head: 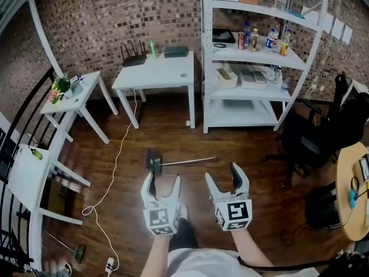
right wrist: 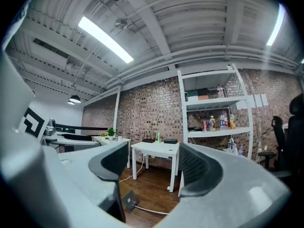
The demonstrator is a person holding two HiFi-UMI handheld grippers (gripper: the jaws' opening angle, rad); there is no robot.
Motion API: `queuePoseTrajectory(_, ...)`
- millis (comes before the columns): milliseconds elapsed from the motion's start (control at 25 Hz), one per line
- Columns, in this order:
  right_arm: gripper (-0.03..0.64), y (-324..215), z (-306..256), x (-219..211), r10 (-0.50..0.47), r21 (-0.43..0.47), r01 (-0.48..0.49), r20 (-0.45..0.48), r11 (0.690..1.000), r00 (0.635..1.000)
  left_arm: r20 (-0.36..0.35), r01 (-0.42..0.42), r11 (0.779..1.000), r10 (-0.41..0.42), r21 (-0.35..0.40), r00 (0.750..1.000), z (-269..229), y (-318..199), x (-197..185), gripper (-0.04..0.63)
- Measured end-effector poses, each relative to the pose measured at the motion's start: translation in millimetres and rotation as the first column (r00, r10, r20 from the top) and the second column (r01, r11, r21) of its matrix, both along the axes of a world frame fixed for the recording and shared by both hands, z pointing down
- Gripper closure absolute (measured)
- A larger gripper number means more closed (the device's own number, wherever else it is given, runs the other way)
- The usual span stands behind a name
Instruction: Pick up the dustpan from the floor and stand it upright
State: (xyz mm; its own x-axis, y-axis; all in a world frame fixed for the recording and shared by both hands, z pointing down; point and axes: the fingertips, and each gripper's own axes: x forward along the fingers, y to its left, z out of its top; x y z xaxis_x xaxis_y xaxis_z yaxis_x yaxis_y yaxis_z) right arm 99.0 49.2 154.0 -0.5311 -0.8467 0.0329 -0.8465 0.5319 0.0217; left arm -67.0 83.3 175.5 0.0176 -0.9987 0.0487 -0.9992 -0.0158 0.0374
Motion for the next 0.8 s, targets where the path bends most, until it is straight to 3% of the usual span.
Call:
queuePoseTrajectory(120, 0.304, -64.9, 6.4, -37.4, 0.005, -0.01, -0.005, -0.016, 1.0, 1.0, 0.012, -0.013, 1.0, 0.013, 0.013, 1.0, 0.3, -68.1, -32.3, 0.233)
queuePoseTrajectory(240, 0.304, -127.8, 26.3, -72.1, 0.009, -0.064, -0.01, -0.023, 0.998, 1.0, -0.025, -0.041, 0.999, 0.041, -0.03, 0.999, 19.4, -134.9, -62.3, 0.233)
queuePoseTrajectory(440, 0.305, -191.9, 54.2, -113.8, 0.007, -0.109, -0.006, 0.008, 0.994, 1.0, -0.015, -0.092, 0.993, 0.091, -0.076, 0.996, 46.9, -214.7, -109.0, 0.233)
queuePoseTrajectory(800, 0.305, -265.6, 167.1, -109.3, 0.024, -0.282, -0.008, 0.052, 0.959, 0.998, -0.06, -0.136, 0.974, 0.127, -0.183, 0.99, 158.9, -280.4, -105.3, 0.233)
